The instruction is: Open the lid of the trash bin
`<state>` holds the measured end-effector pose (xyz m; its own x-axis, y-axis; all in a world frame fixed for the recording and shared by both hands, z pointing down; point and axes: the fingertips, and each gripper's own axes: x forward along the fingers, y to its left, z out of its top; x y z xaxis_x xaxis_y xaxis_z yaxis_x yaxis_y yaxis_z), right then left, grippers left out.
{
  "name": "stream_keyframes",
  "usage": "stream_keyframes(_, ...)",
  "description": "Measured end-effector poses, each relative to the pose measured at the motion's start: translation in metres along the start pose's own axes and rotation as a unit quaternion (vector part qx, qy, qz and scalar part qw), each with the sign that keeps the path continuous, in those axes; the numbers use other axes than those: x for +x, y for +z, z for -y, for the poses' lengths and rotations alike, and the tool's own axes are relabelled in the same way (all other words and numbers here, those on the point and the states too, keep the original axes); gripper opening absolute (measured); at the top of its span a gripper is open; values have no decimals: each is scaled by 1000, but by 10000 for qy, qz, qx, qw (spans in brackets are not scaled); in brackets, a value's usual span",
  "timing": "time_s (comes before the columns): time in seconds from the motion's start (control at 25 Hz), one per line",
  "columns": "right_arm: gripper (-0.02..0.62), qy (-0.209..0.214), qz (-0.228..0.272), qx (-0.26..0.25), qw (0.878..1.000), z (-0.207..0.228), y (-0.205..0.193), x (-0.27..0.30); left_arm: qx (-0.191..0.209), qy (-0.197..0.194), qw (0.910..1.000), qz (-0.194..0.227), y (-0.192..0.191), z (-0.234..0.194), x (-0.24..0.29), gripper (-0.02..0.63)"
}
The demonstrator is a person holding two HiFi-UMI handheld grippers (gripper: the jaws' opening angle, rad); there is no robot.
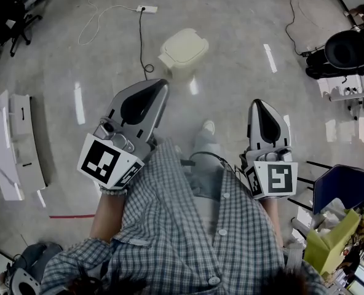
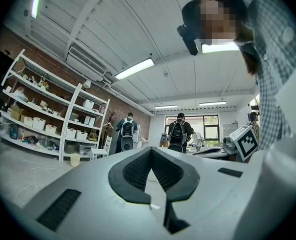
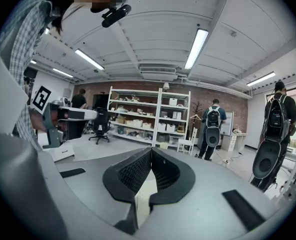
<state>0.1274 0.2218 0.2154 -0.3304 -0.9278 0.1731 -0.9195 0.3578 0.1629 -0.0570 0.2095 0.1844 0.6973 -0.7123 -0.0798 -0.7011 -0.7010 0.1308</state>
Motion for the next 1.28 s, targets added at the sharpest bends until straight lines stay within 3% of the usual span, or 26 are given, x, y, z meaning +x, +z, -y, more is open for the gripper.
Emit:
stream_keyframes(0.56,18,640,216,-60,9977,59,9,59,165,603,9980,112,9,-10,62,0)
stream_keyframes(1.28,18,1319,310,-156,9907,159,4,127,244,1589,9865,302,9,-21,149,0)
